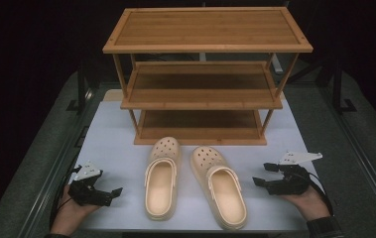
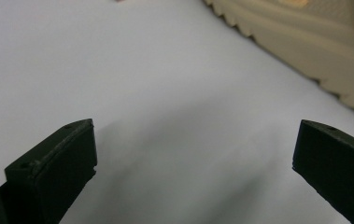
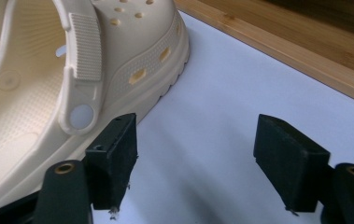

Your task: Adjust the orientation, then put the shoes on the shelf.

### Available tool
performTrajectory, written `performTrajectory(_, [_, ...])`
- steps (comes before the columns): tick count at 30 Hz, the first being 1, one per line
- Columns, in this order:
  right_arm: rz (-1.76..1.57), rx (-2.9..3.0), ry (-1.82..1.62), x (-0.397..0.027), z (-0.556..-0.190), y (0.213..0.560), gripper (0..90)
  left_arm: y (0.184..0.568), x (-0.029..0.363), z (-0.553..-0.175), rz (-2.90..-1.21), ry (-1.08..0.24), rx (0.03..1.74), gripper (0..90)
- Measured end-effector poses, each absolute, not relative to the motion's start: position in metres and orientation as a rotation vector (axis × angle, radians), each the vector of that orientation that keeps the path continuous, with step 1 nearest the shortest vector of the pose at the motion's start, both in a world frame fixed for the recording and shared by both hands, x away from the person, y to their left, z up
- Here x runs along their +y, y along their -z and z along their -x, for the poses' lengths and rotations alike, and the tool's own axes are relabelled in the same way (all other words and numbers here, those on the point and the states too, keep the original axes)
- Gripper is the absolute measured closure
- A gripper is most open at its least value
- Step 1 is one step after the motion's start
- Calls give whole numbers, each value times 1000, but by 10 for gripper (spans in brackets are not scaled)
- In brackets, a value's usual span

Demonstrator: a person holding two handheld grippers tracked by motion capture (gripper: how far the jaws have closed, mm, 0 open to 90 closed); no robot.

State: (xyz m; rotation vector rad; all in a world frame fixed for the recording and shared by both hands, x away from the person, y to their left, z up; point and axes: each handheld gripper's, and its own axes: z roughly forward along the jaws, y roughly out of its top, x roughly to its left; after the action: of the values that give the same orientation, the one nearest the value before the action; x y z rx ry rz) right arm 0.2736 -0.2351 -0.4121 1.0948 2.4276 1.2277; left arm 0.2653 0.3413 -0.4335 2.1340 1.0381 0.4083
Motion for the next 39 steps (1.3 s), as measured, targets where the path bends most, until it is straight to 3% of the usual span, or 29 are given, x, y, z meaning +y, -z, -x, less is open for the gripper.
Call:
performTrajectory(32, [-1004, 2452, -1328, -200, -264, 392, 245, 388, 267, -273, -2084, -315, 850, 2])
performTrajectory(39, [-991, 2466, -1344, -187, -273, 392, 265, 386, 256, -281, -2066, -329, 821, 156])
